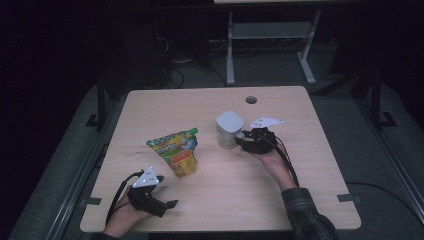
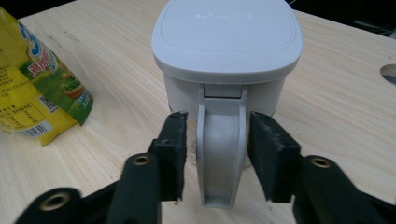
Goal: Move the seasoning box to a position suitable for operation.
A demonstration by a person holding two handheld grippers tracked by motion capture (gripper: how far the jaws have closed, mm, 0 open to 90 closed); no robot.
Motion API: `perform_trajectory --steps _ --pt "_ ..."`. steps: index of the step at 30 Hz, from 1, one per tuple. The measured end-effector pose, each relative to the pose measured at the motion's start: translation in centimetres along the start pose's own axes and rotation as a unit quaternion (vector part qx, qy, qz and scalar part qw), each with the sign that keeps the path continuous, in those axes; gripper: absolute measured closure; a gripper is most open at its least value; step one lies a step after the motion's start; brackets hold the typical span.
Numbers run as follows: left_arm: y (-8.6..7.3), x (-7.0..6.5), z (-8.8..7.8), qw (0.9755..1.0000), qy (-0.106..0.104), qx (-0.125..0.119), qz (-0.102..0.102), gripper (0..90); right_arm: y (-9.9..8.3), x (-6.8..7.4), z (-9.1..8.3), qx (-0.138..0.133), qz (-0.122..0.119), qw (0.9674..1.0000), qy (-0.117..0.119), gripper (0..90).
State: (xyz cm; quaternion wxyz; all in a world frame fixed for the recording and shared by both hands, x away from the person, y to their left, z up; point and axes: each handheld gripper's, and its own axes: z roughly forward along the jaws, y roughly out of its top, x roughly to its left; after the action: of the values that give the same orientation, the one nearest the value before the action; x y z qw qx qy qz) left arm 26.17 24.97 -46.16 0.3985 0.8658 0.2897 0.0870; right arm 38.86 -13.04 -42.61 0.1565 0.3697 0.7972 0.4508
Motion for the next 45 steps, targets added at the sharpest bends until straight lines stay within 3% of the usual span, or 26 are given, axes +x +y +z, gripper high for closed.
perform_trajectory --steps 5,14,27,38,45 --pt "0.0 0.0 0.1 1.0 -0.001 0.002 0.0 0.0 -0.2 -0.2 0.4 0.008 0.001 1.0 0.003 67.5" --pt "-0.1 0.0 0.1 1.0 -0.001 0.002 -0.001 0.0 -0.3 -0.1 0.3 0.008 -0.009 0.9999 0.001 68.7" --pt "0.0 0.0 0.0 1.0 -0.001 -0.001 0.001 0.0 -0.4 0.2 -1.9 0.009 -0.03 0.9995 0.006 69.2" --pt "0.0 0.0 -0.1 1.0 -0.001 -0.003 0.001 0.0 -1.2 0.6 -3.4 0.001 -0.029 0.9994 0.016 69.3" --pt "0.0 0.0 -0.1 1.0 -0.002 -0.002 0.001 0.0 -1.7 1.4 -4.8 0.002 -0.042 0.9988 0.022 69.3"
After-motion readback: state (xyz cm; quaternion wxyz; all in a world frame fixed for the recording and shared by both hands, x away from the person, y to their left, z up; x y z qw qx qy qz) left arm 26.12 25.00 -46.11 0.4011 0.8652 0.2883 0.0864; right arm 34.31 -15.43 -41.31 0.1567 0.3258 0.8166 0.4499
